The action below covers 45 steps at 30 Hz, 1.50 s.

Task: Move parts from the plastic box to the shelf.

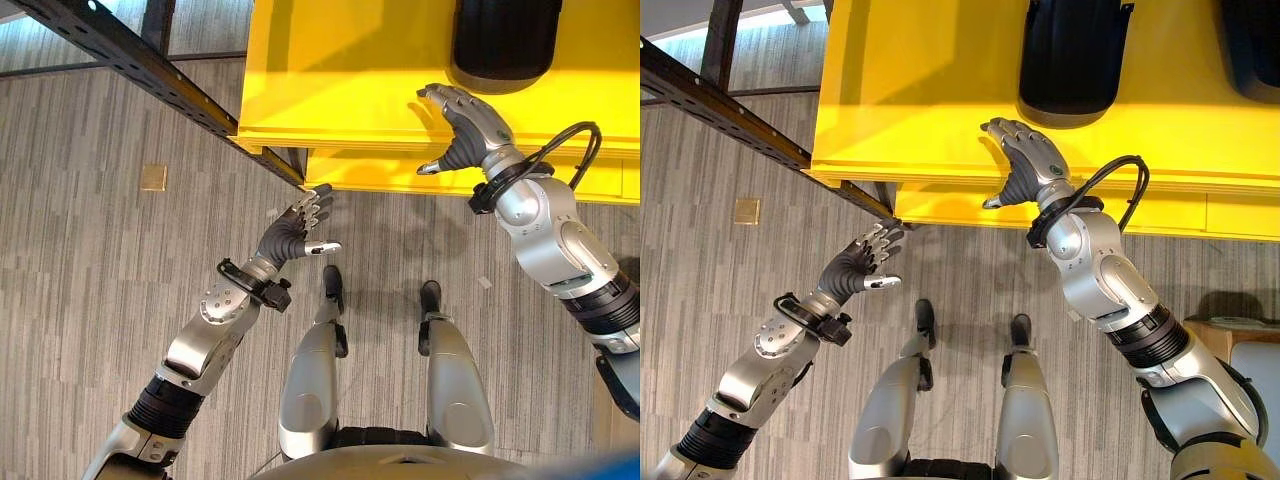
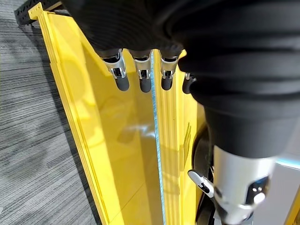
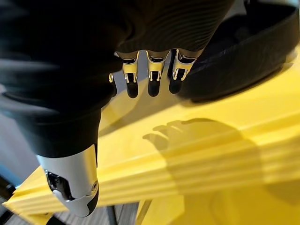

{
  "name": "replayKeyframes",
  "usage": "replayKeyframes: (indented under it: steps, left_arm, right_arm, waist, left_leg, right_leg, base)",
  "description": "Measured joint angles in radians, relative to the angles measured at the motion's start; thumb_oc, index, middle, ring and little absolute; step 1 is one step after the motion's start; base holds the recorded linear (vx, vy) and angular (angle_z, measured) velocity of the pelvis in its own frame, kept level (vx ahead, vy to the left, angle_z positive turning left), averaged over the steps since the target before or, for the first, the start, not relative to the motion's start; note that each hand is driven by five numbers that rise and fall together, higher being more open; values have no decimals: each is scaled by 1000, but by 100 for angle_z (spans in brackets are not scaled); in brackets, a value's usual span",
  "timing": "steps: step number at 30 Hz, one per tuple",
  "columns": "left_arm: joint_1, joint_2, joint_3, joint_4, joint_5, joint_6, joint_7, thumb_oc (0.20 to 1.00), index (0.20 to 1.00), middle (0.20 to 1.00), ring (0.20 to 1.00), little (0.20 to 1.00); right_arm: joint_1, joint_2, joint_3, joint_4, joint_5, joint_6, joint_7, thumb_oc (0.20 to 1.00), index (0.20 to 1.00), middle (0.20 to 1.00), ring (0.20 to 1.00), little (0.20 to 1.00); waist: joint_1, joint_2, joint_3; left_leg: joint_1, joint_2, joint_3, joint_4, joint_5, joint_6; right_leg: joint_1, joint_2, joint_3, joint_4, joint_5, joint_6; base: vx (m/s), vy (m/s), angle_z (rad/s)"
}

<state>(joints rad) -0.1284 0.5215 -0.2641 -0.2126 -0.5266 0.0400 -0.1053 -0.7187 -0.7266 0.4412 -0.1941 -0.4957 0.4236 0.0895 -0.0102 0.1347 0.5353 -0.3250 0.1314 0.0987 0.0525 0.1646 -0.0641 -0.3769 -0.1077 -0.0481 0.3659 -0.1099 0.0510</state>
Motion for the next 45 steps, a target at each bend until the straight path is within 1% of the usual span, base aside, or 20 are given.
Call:
replayKeyframes:
  steps: [6, 15, 19, 24, 28, 36, 45]
  left_arm:
    - [5, 0, 1, 0, 0, 0, -4, 1000, 1000, 1000, 1000, 1000]
    - [9, 0, 1, 0, -1, 0, -5, 1000, 1000, 1000, 1000, 1000]
    - [10, 0, 1, 0, -1, 0, -6, 1000, 1000, 1000, 1000, 1000]
    - [10, 0, 2, 0, -1, 0, -6, 1000, 1000, 1000, 1000, 1000]
    - [10, 0, 2, 0, 0, 1, -6, 1000, 1000, 1000, 1000, 1000]
    - [11, 0, 2, 0, 0, 2, -6, 1000, 1000, 1000, 1000, 1000]
    - [14, 0, 2, 0, -1, 2, -6, 1000, 1000, 1000, 1000, 1000]
  right_arm:
    - [3, -1, -10, 67, 0, 43, -14, 1000, 1000, 1000, 1000, 1000]
    - [24, -13, -35, 99, -22, 72, 8, 1000, 1000, 1000, 1000, 1000]
    - [29, -32, -36, 100, -43, 72, 44, 1000, 1000, 1000, 1000, 1000]
    - [29, -32, -36, 106, -69, 72, 49, 1000, 1000, 1000, 1000, 1000]
    - [27, -40, -41, 112, -67, 43, -18, 1000, 1000, 1000, 1000, 1000]
    - [7, -40, -42, 113, -38, 39, -54, 1000, 1000, 1000, 1000, 1000]
    - [6, -40, -66, 116, -38, 40, -57, 1000, 1000, 1000, 1000, 1000]
  waist:
    - [-3, 0, 0]
    - [-11, 0, 0]
    - [-16, 0, 0]
    - [-20, 0, 0]
    - [-21, 0, 0]
    - [-17, 0, 0]
    - [-6, 1, 0]
  left_leg:
    - [2, 0, 0, 0, 0, 0]
    - [3, 0, 1, 0, 0, 0]
    - [3, 1, 1, 0, 0, 0]
    - [4, 1, 1, 0, 0, 0]
    - [12, 1, 1, 0, 0, 1]
    - [12, 1, 1, -1, 0, 1]
    - [12, 1, 1, -1, 0, 1]
  right_leg:
    - [1, 0, 0, 2, 0, 0]
    - [1, 0, 2, 3, 0, 0]
    - [1, 1, 2, 4, 0, 0]
    - [2, 1, 2, 4, 0, 0]
    - [9, 1, 2, 3, 0, 0]
    - [9, 1, 3, 3, 0, 0]
    - [7, 1, 4, 4, 0, 0]
  base:
    - [0, 0, 0]
    - [0, 0, 0]
    - [0, 0, 0]
    - [0, 0, 0]
    - [0, 0, 0]
    - [0, 0, 0]
    - [0, 0, 0]
